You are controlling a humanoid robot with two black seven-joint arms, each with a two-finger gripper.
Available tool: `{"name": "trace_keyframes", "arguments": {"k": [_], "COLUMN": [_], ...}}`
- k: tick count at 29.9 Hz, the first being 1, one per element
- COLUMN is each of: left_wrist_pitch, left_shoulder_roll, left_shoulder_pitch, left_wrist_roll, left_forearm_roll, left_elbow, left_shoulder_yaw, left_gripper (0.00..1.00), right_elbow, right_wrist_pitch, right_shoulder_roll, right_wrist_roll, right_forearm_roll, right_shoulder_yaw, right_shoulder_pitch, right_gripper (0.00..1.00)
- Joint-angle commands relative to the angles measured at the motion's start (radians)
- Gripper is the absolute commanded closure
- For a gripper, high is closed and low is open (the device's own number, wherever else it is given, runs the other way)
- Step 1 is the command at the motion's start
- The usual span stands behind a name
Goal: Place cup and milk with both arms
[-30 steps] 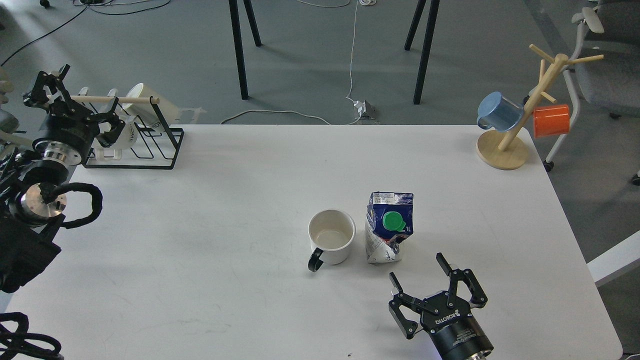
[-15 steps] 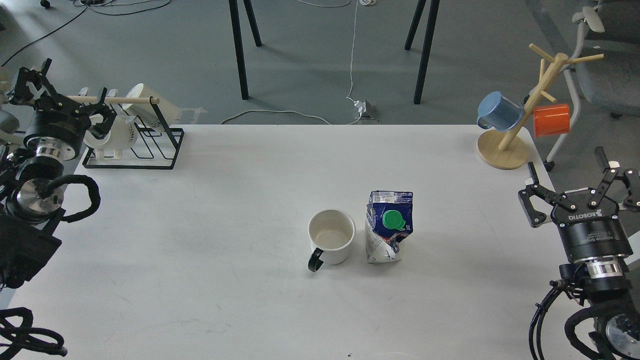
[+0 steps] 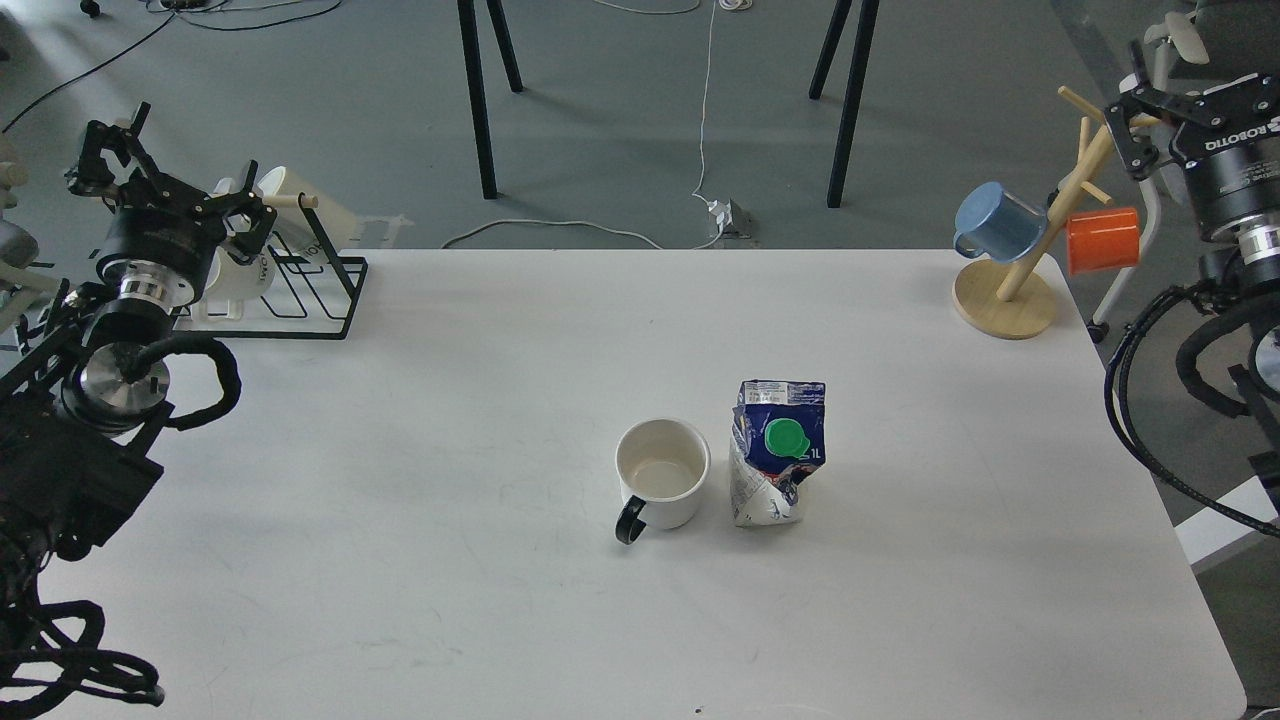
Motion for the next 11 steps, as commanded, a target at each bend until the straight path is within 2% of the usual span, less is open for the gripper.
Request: {"name": "trace_keyframes", "arguments": {"k": [1, 5, 11], "left_wrist_pitch": [0.000, 0.000, 0.000], "left_shoulder_roll": [0.000, 0.015, 0.023], "left_shoulder_pitch": [-0.002, -0.002, -0.040], "left_wrist_roll": [-0.006, -0.005, 0.001], "left_forearm_roll": [0.001, 0.001, 0.001], "left_elbow": [-0.069, -0.128, -0.128], "left_shoulder_yaw": [0.000, -0.003, 0.001], "left_gripper": [0.00, 0.00, 0.00], "right_elbow": [-0.147, -0.174, -0.175], "right_wrist_pitch": [0.000, 0.000, 0.000], "right_shoulder_roll": [0.054, 0.088, 0.093], "right_wrist_roll": [-0.040, -0.037, -0.029], "right_forearm_roll": [0.016, 0.013, 0.014], "right_shoulder_yaw": [-0.042, -0.043, -0.039], "right_shoulder_pitch": [0.086, 0.100, 0.100], "right_gripper": [0.01, 0.01, 0.01]}}
